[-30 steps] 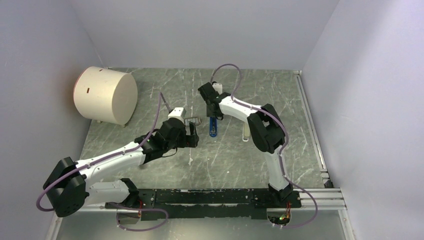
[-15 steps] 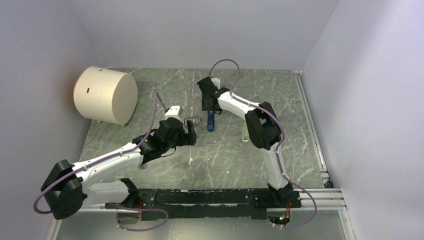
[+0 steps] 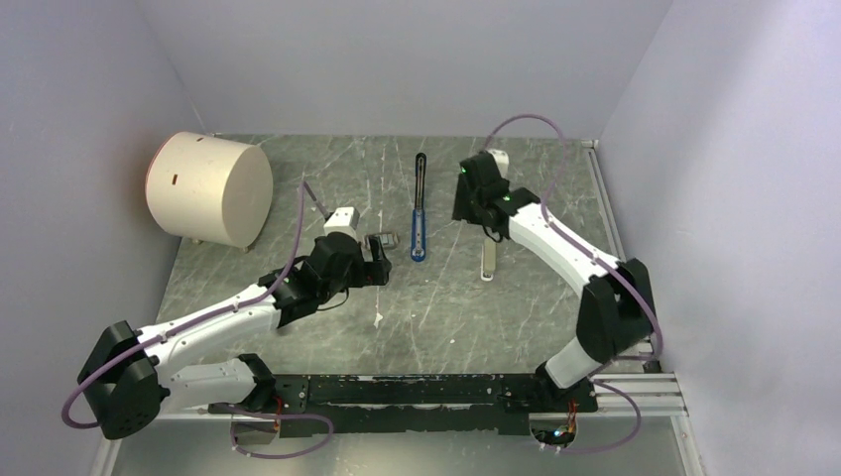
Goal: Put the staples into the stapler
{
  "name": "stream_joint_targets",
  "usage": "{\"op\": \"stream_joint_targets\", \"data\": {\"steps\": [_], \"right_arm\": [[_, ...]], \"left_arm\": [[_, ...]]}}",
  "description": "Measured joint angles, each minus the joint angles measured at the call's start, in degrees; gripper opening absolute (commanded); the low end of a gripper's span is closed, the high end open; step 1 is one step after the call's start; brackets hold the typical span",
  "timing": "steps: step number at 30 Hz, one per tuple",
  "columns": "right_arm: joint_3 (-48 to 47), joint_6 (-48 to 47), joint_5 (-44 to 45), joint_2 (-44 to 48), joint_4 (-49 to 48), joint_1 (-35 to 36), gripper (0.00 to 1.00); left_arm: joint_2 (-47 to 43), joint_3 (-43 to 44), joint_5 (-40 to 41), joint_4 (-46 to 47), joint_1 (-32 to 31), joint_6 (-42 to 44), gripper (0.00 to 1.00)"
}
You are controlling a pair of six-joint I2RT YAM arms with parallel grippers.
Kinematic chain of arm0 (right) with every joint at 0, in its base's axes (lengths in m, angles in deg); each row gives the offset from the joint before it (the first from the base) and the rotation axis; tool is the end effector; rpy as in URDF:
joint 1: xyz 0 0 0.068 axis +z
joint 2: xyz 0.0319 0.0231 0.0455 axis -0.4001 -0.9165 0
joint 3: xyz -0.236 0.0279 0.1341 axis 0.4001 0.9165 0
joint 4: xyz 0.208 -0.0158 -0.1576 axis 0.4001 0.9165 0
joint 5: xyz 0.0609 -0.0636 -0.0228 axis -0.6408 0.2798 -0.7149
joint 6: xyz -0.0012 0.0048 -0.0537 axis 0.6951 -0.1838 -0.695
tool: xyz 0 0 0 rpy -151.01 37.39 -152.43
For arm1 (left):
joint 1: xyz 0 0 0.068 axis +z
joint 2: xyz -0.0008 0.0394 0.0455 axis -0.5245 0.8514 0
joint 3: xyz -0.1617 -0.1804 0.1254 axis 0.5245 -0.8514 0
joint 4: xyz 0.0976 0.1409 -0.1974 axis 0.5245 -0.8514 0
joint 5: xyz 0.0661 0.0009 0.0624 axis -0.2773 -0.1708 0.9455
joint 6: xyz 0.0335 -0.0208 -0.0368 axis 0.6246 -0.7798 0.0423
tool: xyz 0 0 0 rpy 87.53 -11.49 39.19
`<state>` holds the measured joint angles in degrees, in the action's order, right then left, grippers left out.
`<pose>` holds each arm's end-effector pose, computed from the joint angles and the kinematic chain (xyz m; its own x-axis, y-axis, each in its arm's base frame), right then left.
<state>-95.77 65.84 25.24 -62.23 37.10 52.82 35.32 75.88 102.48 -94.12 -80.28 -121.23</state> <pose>0.3164 0.1638 0.2747 -0.7003 0.1058 -0.7060 0.0557 0.9940 0.0936 0.1671 -0.1713 0.2413 -0.6173 -0.1861 -0.7644 0.1728 0.9158 -0.3625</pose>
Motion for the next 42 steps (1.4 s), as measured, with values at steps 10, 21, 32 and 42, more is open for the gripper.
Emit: {"op": "stream_joint_targets", "data": {"steps": [10,21,32,42], "right_arm": [[16.6,2.0,-0.4,6.3,2.6,-2.9,0.65],[19.2,3.9,-1.6,5.7,2.2,-3.3,0.37],[21.2,5.4,-1.6,5.7,2.6,-3.4,0.45],[23.0,6.9,-3.6,6.7,1.5,-3.4,0.17]], "left_arm": [[2.4,0.8,-3.4,2.6,0.0,-0.5,0.97],[4.5,1.6,-6.8,4.0,0.0,-1.7,0.97],[5.9,1.6,-8.6,4.4,0.0,-2.1,0.97],[8.8,2.0,-10.9,4.9,0.0,-2.8,0.84]]}}
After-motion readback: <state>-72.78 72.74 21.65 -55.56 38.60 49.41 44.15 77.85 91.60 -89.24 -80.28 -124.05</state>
